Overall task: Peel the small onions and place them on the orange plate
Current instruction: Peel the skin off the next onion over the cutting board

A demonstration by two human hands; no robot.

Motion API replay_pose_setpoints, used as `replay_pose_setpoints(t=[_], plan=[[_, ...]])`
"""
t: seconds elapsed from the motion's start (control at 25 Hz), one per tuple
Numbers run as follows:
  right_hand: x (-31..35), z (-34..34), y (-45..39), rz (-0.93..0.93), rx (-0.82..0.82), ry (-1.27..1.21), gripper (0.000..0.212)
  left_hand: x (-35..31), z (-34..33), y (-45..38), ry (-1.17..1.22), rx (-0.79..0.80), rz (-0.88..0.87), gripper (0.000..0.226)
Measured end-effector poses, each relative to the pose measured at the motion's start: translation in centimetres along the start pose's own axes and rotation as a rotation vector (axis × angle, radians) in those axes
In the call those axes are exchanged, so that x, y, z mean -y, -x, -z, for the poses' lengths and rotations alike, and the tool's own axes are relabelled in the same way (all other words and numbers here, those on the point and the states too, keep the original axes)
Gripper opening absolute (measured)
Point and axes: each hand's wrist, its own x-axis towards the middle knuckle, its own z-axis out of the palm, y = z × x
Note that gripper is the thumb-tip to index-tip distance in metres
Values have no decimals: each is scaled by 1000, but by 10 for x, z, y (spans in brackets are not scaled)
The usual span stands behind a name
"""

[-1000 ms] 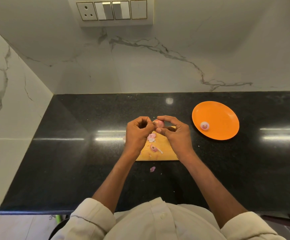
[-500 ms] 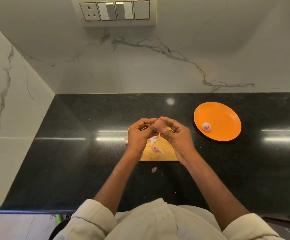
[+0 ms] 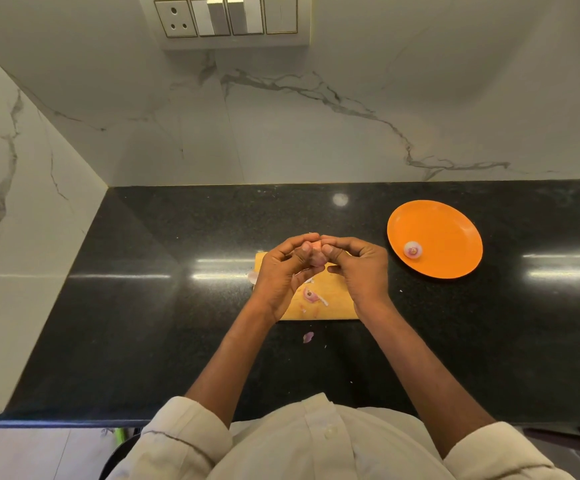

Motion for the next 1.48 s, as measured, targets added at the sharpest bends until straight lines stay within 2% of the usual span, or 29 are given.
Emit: replay_pose_setpoints(t=[0.2, 0.4, 0.68, 0.8, 0.92, 1.12, 1.32, 1.48], plan=[[1, -1, -1, 82, -79, 95, 20, 1, -2, -3, -1, -9, -12, 36], [1, 1, 0, 63, -30, 126, 23, 0, 5, -4, 101, -1, 8, 29], [0, 5, 3, 74, 51, 304, 29, 0, 5, -2, 113, -95, -15, 45], [5, 3, 1, 74, 71, 200, 21, 0, 8, 0, 51, -85, -32, 39], [9, 2, 1, 18, 210, 51, 24, -1, 4, 1, 102, -83, -2, 33], [3, 4, 0, -27, 248, -22, 30, -7, 3, -2, 218, -231, 104, 14], [4, 0, 3, -246, 299, -423, 30, -5, 2, -5, 202, -293, 32, 18], [5, -3, 3, -246, 205, -388, 29, -3, -1, -6, 225, -265, 0, 26]])
